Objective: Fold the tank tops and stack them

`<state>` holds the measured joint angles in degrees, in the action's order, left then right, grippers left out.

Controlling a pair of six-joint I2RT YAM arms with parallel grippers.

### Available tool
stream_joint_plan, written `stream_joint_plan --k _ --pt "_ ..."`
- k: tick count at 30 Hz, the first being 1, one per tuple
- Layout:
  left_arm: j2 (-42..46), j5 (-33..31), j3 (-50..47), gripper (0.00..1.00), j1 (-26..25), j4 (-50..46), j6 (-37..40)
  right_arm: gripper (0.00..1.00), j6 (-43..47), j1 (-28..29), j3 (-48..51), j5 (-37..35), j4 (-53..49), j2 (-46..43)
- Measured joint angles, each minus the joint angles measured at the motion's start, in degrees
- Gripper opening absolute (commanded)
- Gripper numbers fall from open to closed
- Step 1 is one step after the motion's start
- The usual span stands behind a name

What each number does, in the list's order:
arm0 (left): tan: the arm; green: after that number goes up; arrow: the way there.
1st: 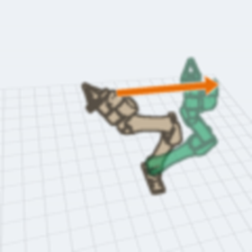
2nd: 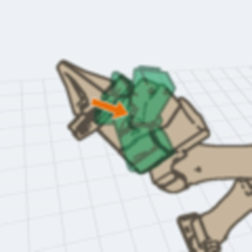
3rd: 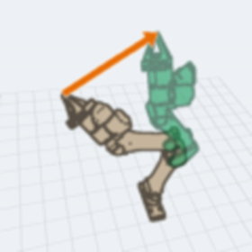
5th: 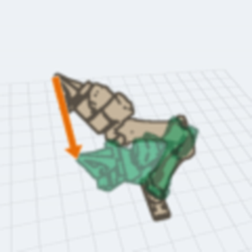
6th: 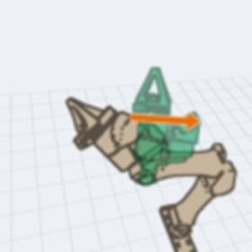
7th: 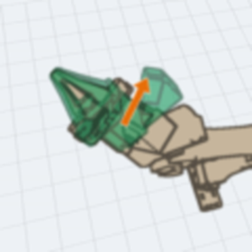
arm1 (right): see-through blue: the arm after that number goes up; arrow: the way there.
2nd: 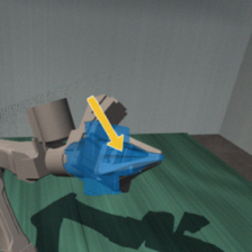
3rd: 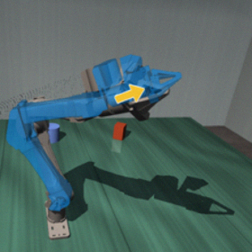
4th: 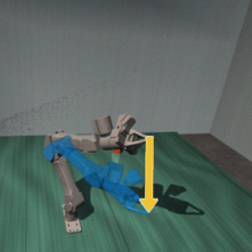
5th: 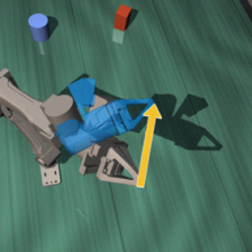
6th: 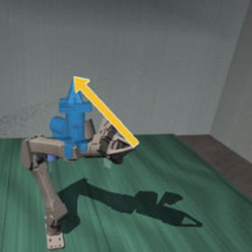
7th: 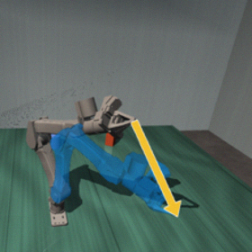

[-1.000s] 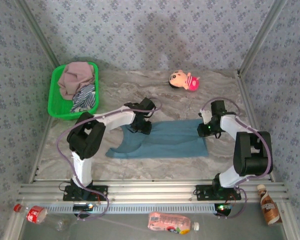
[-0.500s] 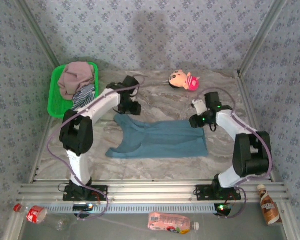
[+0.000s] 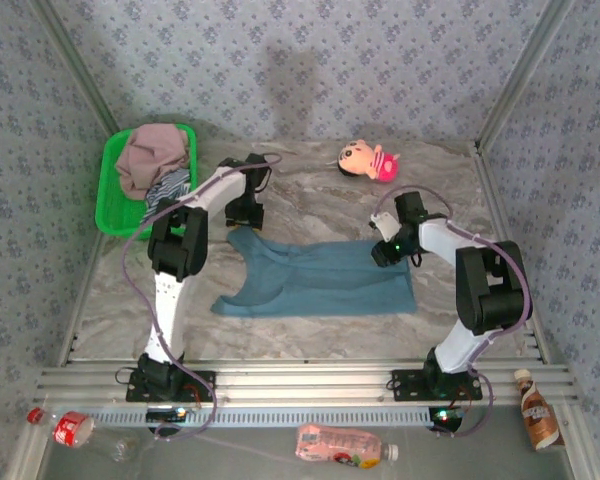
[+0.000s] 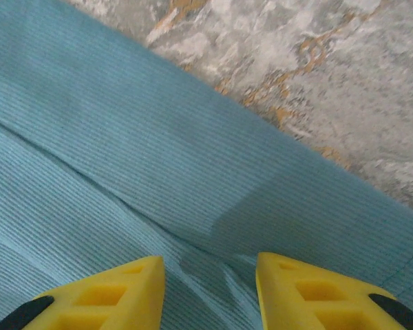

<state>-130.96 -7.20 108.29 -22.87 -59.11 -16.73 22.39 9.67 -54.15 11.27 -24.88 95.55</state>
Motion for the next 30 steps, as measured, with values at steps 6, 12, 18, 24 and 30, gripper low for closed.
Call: stream_joint_plan --k 6,12,18,24,30 --pt "0.04 -0.11 -0.02 0.25 0.00 -0.55 1.22 0.38 0.61 0.07 0.98 -0.17 -0.37 -0.13" --pt "0.24 -1.46 -0.02 0.14 0.00 -1.46 2.43 0.34 0.57 0.13 1.36 -1.31 -0.59 -0.20" --pt "4.28 -1.57 -1.46 0.14 -0.20 -0.39 3.23 0.32 0.55 0.39 3.06 -2.58 -0.66 -1.79" --pt "14.25 -1.36 -7.39 0.18 -1.84 3.78 4.13 0.30 0.11 0.81 4.17 -3.63 -0.59 -2.84" --pt "19.26 -1.27 -16.50 0.21 -2.43 8.20 4.28 0.30 -0.42 1.66 6.10 -4.72 -0.72 -4.74"
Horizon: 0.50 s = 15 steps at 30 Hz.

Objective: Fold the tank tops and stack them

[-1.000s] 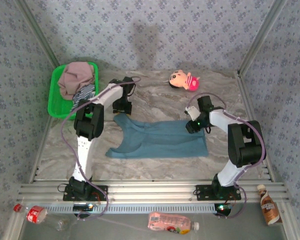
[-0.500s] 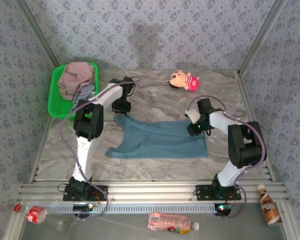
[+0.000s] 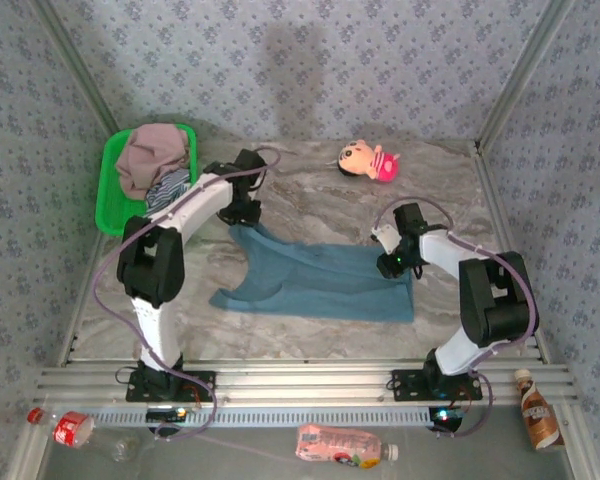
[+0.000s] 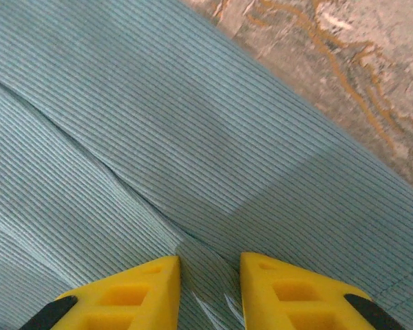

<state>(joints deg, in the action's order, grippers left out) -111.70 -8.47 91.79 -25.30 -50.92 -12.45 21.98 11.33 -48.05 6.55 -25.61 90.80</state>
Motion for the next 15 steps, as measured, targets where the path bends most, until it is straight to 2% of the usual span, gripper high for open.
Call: stream_joint_plan --k 6,15 --pt "3.58 -1.22 -11.28 0.21 0.00 5.84 0.00 0.30 -0.13 1.09 2.01 -2.32 -0.92 -2.34" --pt "7.32 -1.88 -19.39 0.26 0.02 10.97 0.02 0.31 -0.74 1.14 3.61 -4.70 -1.64 -4.35"
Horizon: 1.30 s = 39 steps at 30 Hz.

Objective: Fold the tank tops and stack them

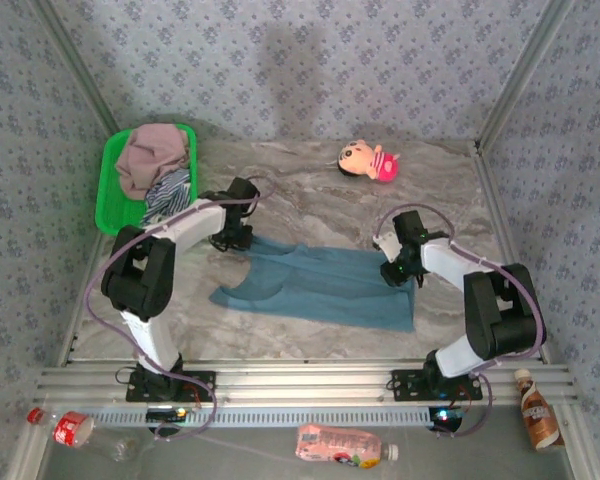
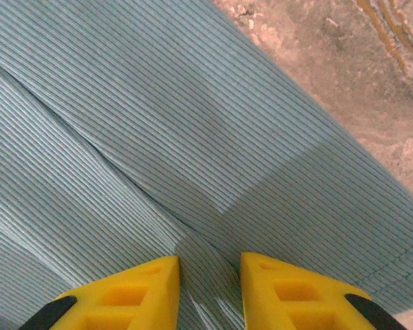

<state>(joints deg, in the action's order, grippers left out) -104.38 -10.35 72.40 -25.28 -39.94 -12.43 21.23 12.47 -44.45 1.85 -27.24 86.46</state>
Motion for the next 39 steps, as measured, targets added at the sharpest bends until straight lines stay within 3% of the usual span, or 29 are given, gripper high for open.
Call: stream_joint_plan --k 15,27,34,39 --pt "-3.04 -3.19 -0.07 0.34 3.48 -2.60 -2.86 0.31 2.93 3.37 2.03 -6.88 -2.64 -2.58" --pt "-4.79 -5.16 -0.70 0.34 4.42 -5.35 -7.56 0.33 5.31 6.86 1.97 -11.19 -5.88 -3.15" --pt "-2.38 -8.57 -4.15 0.47 4.61 -5.05 -10.12 0.38 6.56 6.75 1.92 -11.32 -9.16 -6.80" --pt "-2.10 -9.27 -4.15 0.53 4.55 -5.31 -10.03 0.39 6.62 5.95 1.64 -6.21 -8.31 -10.84"
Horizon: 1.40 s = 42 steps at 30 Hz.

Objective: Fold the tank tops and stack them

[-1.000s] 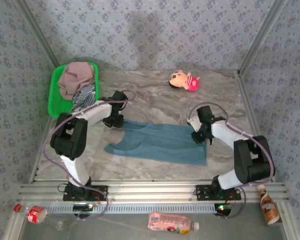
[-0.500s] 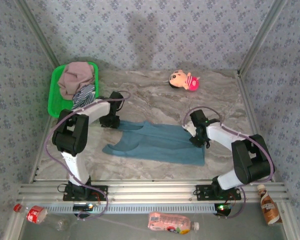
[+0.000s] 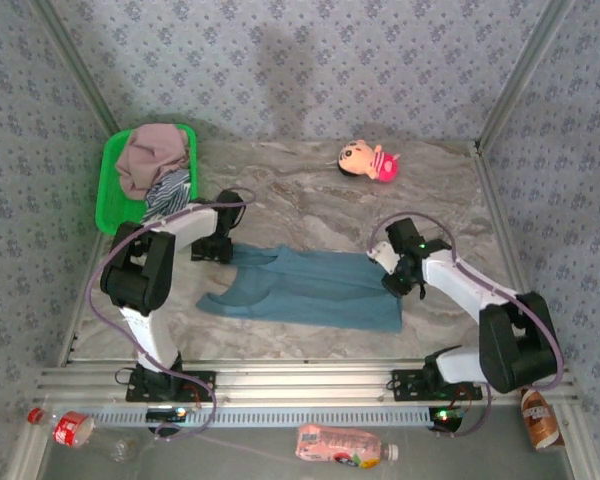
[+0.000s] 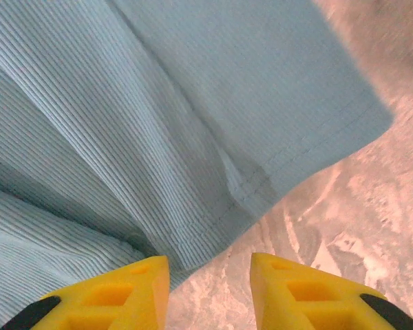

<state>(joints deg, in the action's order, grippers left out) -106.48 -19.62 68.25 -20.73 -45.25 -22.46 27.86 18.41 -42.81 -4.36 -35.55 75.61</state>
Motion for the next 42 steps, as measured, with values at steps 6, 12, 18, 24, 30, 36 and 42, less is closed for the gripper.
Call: stream_joint_plan --k 6,12,18,24,30,36,42 --pt "1.68 0.96 0.26 0.61 -0.07 -4.22 -1.81 0.41 -0.42 -1.70 -2.67 6.84 5.86 -0.44" --pt "7.39 3.61 4.13 0.63 -1.70 -11.54 -5.95 0.43 -0.74 -2.54 -4.50 10.14 9.94 4.20" --pt "8.04 7.52 12.39 0.64 -5.29 -14.29 -9.66 0.45 -1.44 -3.58 -4.72 10.95 10.51 6.36" --pt "0.33 11.72 22.77 0.63 -11.04 -14.16 -11.78 0.45 -1.42 -4.39 -5.25 11.23 10.51 6.38" --pt "-9.60 16.06 30.60 0.57 -16.46 -10.84 -12.22 0.45 -1.42 -5.07 -5.29 11.26 10.47 6.38" --pt "-13.70 20.06 30.60 0.47 -17.53 -9.44 -12.83 0.46 -1.42 -5.73 -5.29 11.26 10.47 6.40" --pt "-13.97 21.55 28.81 0.41 -17.51 -7.30 -12.57 0.46 -1.44 -6.08 -5.29 11.28 10.47 6.47"
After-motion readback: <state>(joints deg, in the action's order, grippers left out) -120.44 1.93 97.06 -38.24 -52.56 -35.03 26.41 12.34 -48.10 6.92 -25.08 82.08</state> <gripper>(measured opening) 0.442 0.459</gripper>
